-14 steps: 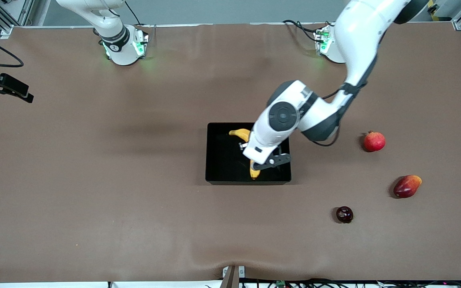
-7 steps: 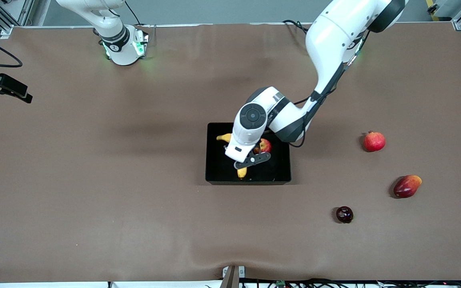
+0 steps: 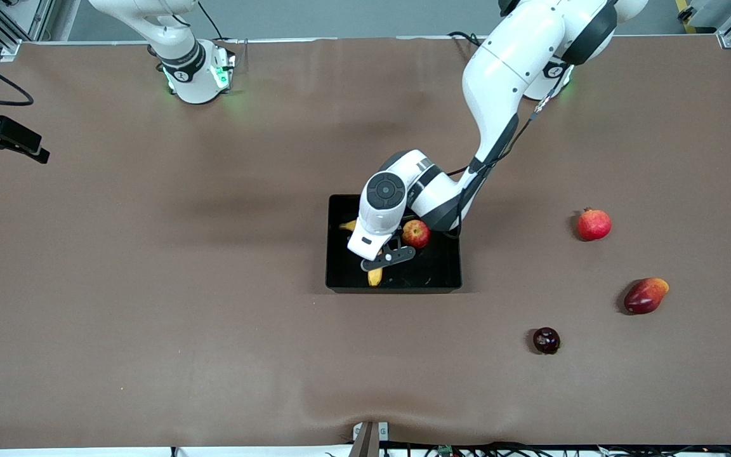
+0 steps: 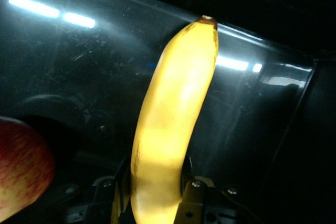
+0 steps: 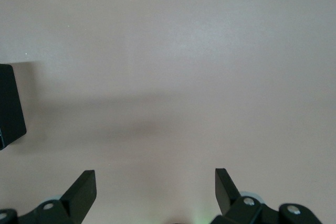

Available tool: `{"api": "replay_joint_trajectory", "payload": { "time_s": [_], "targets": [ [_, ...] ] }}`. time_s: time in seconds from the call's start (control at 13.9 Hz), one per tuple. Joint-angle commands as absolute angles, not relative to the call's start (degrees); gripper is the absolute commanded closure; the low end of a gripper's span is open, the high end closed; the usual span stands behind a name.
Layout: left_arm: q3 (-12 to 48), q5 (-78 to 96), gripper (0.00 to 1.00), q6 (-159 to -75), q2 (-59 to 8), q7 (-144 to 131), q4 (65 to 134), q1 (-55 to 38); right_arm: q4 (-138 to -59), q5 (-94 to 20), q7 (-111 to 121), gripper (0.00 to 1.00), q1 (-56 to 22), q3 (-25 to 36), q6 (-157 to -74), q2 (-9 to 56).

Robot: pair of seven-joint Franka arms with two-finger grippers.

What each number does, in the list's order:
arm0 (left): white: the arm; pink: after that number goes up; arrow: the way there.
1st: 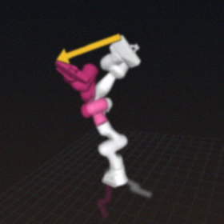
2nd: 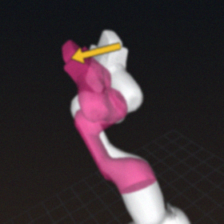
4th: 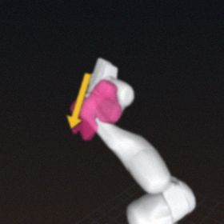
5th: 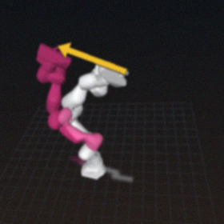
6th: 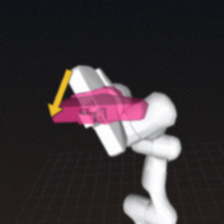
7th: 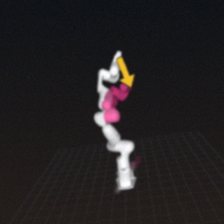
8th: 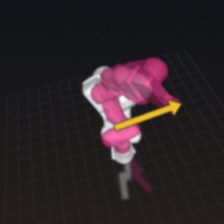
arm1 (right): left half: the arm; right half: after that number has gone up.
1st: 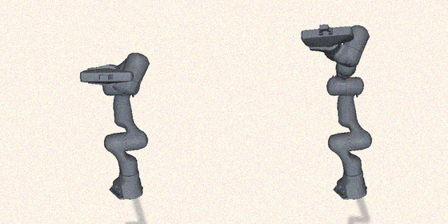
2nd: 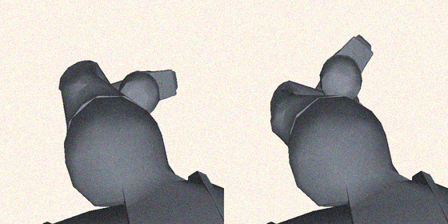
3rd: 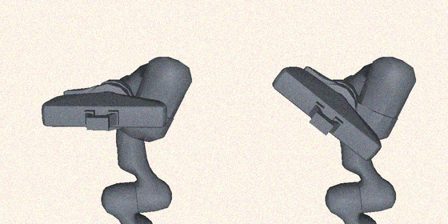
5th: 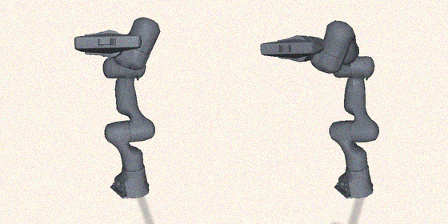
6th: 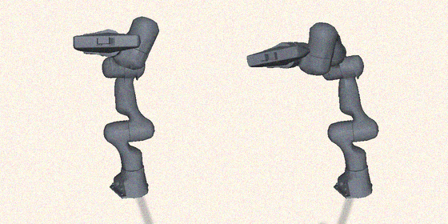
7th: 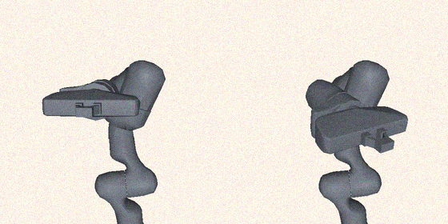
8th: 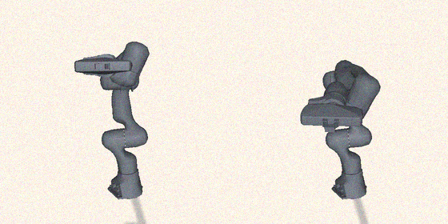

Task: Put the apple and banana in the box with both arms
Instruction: 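Carry the banana over the black tray with the left gripper, then open the left gripper to release the banana into the tray and withdraw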

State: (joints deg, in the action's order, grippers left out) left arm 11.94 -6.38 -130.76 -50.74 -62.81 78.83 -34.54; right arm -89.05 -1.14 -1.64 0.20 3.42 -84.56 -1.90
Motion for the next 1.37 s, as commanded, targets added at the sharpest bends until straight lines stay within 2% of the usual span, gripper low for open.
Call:
{"api": "replay_joint_trajectory", "payload": {
  "time_s": [0.0,0.22,0.43,0.72,1.15,1.3],
  "targets": [
    [10.64,-8.78,0.00,-131.31,-51.15,-64.07,77.34,-35.16,-87.98,-1.23,-0.79,0.00,0.70,3.25,-84.02,-1.58],
    [10.46,-10.02,0.00,-126.50,-46.60,-63.20,77.17,-34.19,-87.89,-1.14,-0.79,0.00,0.70,3.25,-84.02,-1.58],
    [10.02,-9.76,0.00,-120.16,-37.21,-57.07,77.34,-29.21,-87.89,-1.23,-0.79,0.00,0.70,3.25,-84.02,-1.58],
    [10.46,-8.35,0.00,-107.52,-25.60,-50.89,77.69,-20.41,-87.89,-1.14,-0.79,0.00,0.70,3.25,-84.02,-1.50],
    [10.63,-8.26,0.00,-95.55,-14.60,-44.50,77.70,-10.04,-87.89,-1.14,-0.79,0.00,0.62,3.25,-84.02,-1.58],
    [11.25,-7.56,0.00,-95.10,-11.97,-36.51,77.70,-6.25,-87.89,-1.23,-0.79,0.00,0.62,3.25,-84.02,-1.49]
  ]
}}
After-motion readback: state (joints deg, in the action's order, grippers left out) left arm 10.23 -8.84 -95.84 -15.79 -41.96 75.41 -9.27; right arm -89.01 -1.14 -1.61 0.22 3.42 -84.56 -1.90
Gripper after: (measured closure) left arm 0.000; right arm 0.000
